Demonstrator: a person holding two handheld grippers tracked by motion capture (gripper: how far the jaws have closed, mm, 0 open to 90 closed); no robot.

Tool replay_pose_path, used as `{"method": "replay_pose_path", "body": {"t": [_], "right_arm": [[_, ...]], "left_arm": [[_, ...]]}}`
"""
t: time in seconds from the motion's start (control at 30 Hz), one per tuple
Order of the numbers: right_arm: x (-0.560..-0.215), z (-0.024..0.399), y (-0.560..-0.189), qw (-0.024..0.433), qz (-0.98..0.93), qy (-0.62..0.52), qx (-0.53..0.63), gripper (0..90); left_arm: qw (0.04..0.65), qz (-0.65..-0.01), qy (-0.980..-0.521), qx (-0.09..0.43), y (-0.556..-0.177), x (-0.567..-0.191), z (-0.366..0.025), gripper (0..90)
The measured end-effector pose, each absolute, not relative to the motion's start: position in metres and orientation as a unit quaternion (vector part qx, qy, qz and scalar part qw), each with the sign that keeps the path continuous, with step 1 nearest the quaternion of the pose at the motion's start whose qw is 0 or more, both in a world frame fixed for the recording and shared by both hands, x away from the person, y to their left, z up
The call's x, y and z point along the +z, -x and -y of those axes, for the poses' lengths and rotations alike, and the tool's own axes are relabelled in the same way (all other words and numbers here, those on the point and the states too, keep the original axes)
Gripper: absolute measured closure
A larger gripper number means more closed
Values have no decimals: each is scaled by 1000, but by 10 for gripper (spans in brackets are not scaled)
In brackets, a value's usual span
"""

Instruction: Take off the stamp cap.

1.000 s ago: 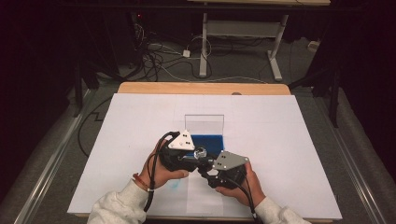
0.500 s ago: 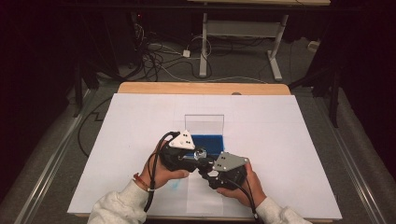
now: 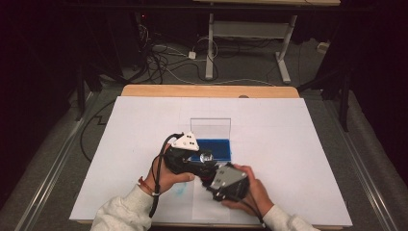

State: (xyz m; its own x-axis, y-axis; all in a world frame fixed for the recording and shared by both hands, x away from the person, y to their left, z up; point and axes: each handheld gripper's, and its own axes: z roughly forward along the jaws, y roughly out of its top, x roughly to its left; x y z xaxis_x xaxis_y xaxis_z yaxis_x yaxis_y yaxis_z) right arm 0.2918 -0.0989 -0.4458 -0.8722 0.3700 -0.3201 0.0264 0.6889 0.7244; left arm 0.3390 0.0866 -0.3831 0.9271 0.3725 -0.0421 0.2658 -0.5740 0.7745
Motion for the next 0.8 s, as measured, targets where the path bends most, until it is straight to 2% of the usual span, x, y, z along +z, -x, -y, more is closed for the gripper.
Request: {"method": "replay_pose_path", "body": {"t": [0.03,0.1,0.27,0.8], "right_arm": [[-448,91,-286,212,-892,-108,384,395],[-450,82,-282,216,-896,-97,376,395],[-446,97,-293,201,-894,-123,381,394],[-435,129,-303,226,-879,-177,381,392]], "left_arm": [[420,-175,-888,68,-338,-384,-86,551],[420,-178,-887,72,-337,-383,-87,551],[431,-177,-882,74,-336,-378,-93,551],[415,-181,-886,95,-337,-379,-98,552]]}}
